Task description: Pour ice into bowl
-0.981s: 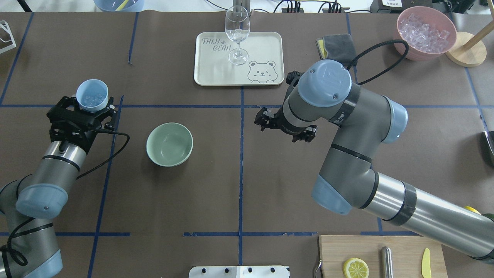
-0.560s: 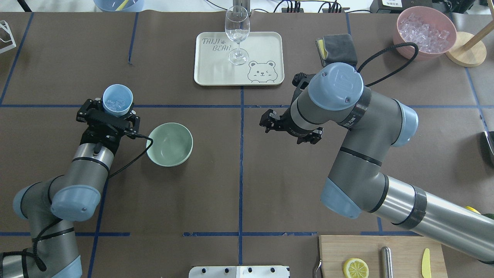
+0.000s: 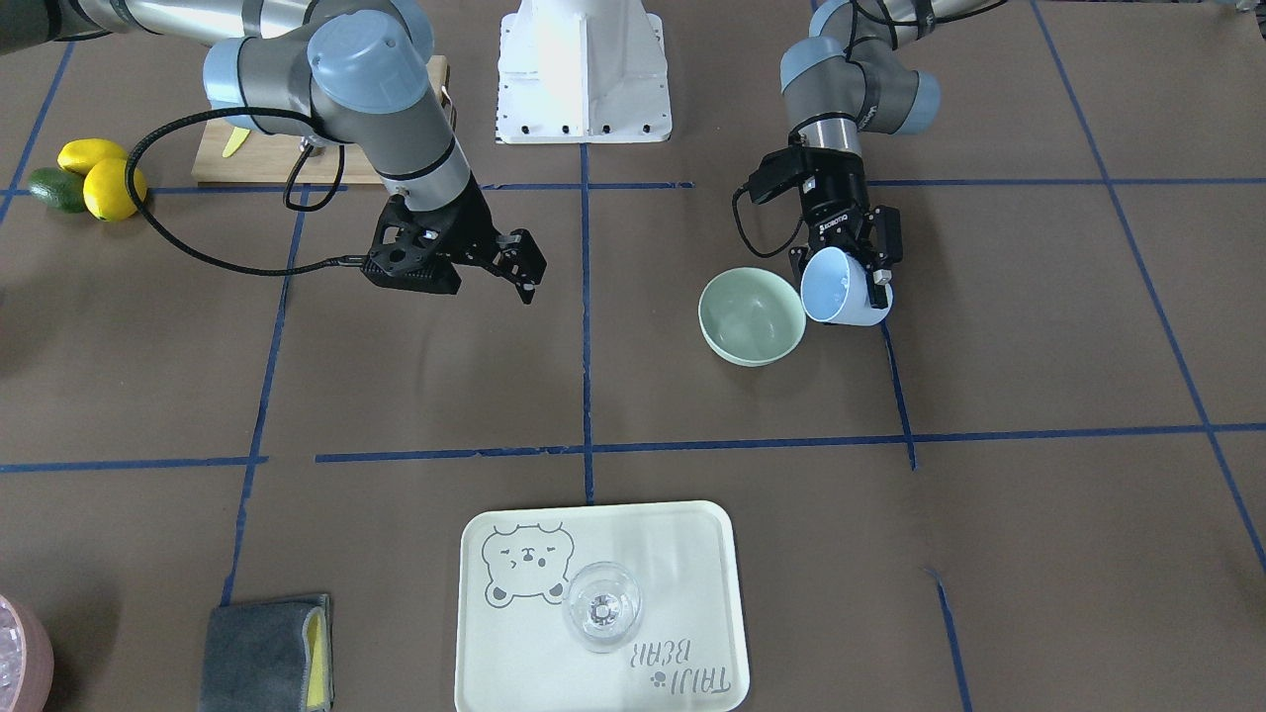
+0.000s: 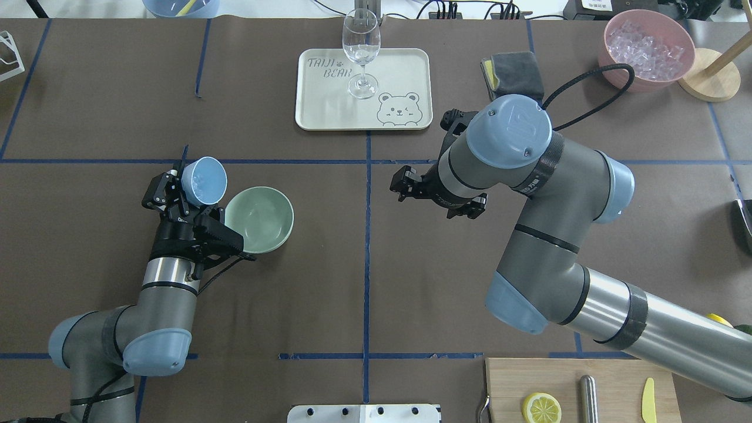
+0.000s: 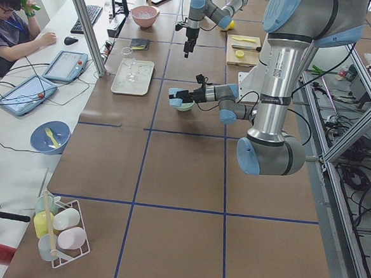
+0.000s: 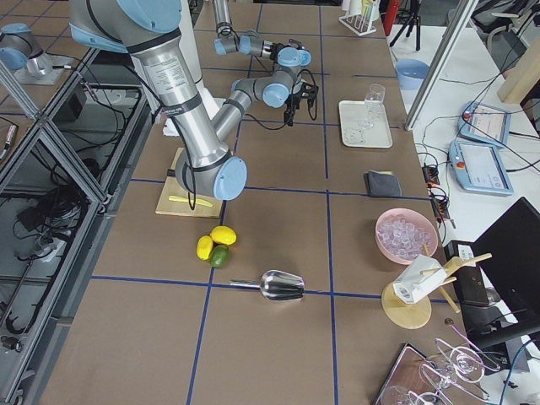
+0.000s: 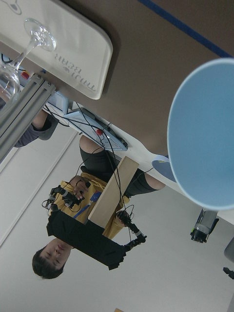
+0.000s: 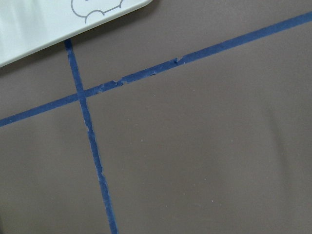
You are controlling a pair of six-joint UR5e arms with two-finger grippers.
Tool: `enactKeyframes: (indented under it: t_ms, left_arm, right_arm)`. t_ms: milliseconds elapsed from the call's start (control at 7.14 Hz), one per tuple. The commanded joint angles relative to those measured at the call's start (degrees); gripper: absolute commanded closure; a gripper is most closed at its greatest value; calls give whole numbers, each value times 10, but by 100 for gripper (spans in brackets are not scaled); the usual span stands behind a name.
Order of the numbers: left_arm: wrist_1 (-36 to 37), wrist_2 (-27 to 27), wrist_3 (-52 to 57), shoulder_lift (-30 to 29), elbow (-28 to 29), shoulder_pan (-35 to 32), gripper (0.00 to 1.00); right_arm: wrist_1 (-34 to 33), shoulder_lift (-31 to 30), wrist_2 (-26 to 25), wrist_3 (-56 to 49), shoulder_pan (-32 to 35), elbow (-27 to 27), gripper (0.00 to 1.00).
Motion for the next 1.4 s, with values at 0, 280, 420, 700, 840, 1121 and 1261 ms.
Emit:
enactKeyframes:
  t_ms: [0, 280, 420, 700, 840, 1121, 1261]
  left_arm:
    - [1, 18, 118, 0, 5, 7, 100]
    - [1, 31, 212, 0, 5, 8, 100]
    - [3, 37, 275, 0, 5, 8, 100]
    - [5, 67, 340, 0, 7, 10, 100]
    - [5, 85, 382, -1, 12, 10, 100]
    - [5, 106, 444, -4, 11, 11, 100]
    - [5, 109, 449, -5, 9, 12, 100]
  right_arm:
    - [1, 1, 0, 0, 0, 0, 0]
    - [1, 1, 0, 0, 0, 0, 0]
    - [1, 1, 0, 1, 0, 0, 0]
    - [1, 2, 0, 6, -1, 0, 0]
    - [1, 2, 0, 6, -1, 0, 0]
    - [16, 1, -1, 8, -1, -1, 0]
    - [17, 1, -1, 8, -1, -1, 0]
